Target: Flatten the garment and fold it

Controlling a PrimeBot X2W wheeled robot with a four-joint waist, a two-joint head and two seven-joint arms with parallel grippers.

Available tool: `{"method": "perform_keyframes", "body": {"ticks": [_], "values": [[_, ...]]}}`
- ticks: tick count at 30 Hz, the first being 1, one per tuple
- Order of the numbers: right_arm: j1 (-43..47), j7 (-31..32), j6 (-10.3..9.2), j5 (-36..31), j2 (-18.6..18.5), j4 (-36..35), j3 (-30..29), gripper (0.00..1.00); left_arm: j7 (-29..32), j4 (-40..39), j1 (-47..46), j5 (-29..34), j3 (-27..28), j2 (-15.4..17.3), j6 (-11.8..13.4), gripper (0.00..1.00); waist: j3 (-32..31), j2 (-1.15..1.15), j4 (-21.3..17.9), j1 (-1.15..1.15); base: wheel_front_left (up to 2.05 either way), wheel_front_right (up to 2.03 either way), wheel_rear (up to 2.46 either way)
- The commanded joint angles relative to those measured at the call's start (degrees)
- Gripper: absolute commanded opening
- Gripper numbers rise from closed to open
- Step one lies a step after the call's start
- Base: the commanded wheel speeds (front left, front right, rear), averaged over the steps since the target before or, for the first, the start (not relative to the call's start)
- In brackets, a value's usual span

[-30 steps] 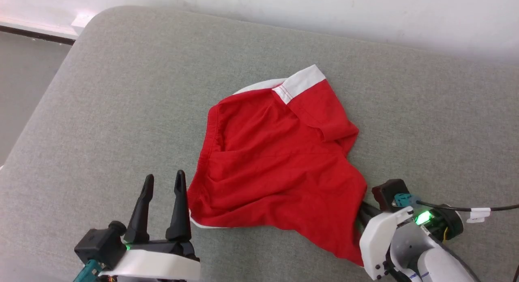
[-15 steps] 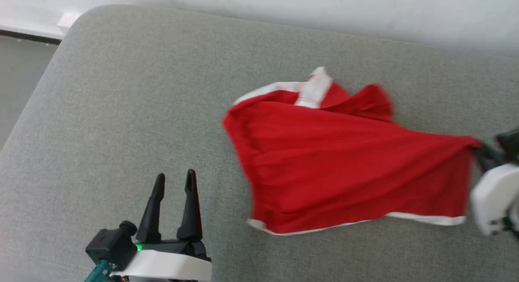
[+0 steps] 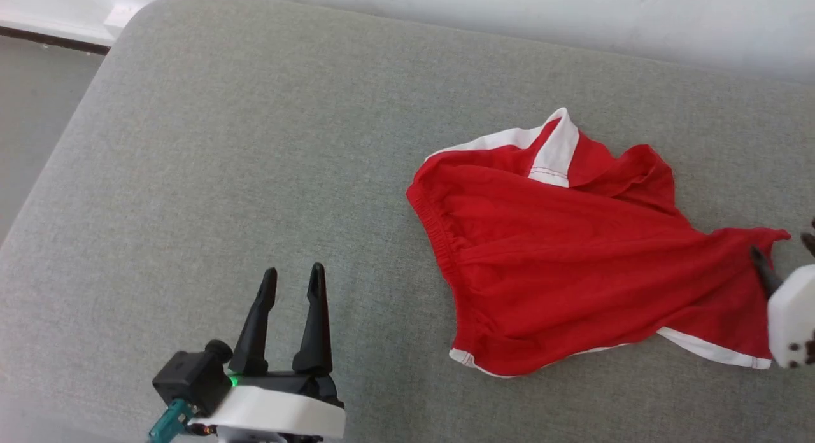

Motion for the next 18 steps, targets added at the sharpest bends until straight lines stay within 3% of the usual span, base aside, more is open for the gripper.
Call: {"method": "perform_keyframes", "body": {"ticks": [1, 3, 9, 14, 18], "values": [[-1.33, -1.72, -0.06, 0.06, 1.18, -0.16, -0.26, 1.00, -0.08, -0.01, -0.96, 0.61, -0.18, 0.19, -0.46, 1.00, -0.46, 0.00, -0.51, -0.01, 0.00, 0.00, 0.00], [-1.67, -2.96, -0.06, 0.11, 2.26, -0.77, -0.64, 1.00, 0.01, -0.07, -1.00, 0.68, -0.21, 0.29, -0.41, 1.00, -0.73, 0.00, -0.79, -0.01, 0.00, 0.00, 0.00], [-0.19, -12.60, -0.06, -0.74, 10.40, -10.37, -4.31, 1.00, 0.09, -2.18, -0.60, 2.12, -0.37, 1.48, -0.31, 1.00, -1.46, 0.00, -2.97, -0.01, 0.00, 0.00, 0.00], [7.89, -21.54, -0.06, -3.67, 19.55, -19.28, -6.53, 1.00, -0.09, -3.95, 0.76, 3.50, 0.05, 2.10, -0.30, 1.00, -1.44, 0.00, -4.76, -0.01, 0.00, 0.00, 0.00], [15.25, -25.48, -0.06, -3.98, 23.36, -22.30, -6.74, 1.00, -0.18, -3.81, 2.91, 5.16, 0.24, 2.85, 0.00, 1.00, -1.76, 0.00, -6.76, -0.01, 0.00, 0.00, 0.00]]}}
